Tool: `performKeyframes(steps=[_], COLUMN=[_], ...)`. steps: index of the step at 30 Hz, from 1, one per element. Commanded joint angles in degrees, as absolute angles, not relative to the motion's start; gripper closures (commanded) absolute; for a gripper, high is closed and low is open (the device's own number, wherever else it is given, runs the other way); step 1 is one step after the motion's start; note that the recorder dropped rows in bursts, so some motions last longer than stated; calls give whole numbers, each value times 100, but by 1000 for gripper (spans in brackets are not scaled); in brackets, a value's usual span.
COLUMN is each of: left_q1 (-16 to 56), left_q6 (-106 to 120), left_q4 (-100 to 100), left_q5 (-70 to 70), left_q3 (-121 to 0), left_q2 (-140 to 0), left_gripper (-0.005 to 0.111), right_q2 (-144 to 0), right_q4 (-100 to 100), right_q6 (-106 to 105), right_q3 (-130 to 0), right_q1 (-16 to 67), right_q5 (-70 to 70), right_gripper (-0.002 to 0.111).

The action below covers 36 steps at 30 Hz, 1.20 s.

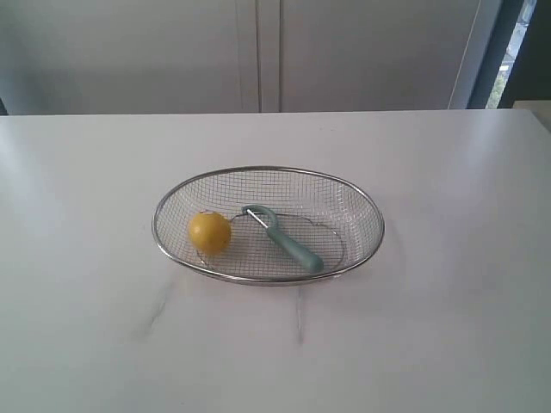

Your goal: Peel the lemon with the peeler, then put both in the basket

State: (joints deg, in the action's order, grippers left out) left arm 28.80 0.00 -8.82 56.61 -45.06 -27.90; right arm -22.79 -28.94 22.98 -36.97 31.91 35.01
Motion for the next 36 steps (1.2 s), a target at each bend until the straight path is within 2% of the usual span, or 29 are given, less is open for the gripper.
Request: performKeyframes(steps=[1, 4, 7, 13, 19, 21, 30, 36], left_q1=[2854, 2567, 2066, 1375, 1002, 912, 181, 171], left_q6=[-35, -378, -633, -802, -1342, -1279, -489, -166], left_q4=[-893, -657, -402, 531, 658, 658, 558, 489], left_q5=[5630, 4901, 3060, -428, -1931, -1011, 1121, 1181], left_q3=[-4467, -4303, -3682, -1594, 0, 0, 0, 0], left_q2=[-2447, -2191, -1934, -1608, -1354, -1177, 0, 0], left_gripper=[107, 107, 107, 107, 107, 107, 107, 107], right_q2=[-2251, -2251, -2251, -2251, -2251, -2251, -2251, -2226], right_q4=[-2909, -2910, -2910, -2910, -2910, -2910, -2875, -2830], right_q6=[2341, 2341, 2341, 2341, 2341, 2341, 2341, 2341], right_q3=[-3669, -3669, -3669, -3669, -3669, -3669, -3669, -3669], right_q1=[3138, 3138, 3138, 3138, 3138, 3138, 3138, 3138], right_q5=[3458, 3469, 3469, 3469, 3469, 3469, 3457, 3468], right_gripper=[108, 108, 108, 108, 108, 108, 108, 108])
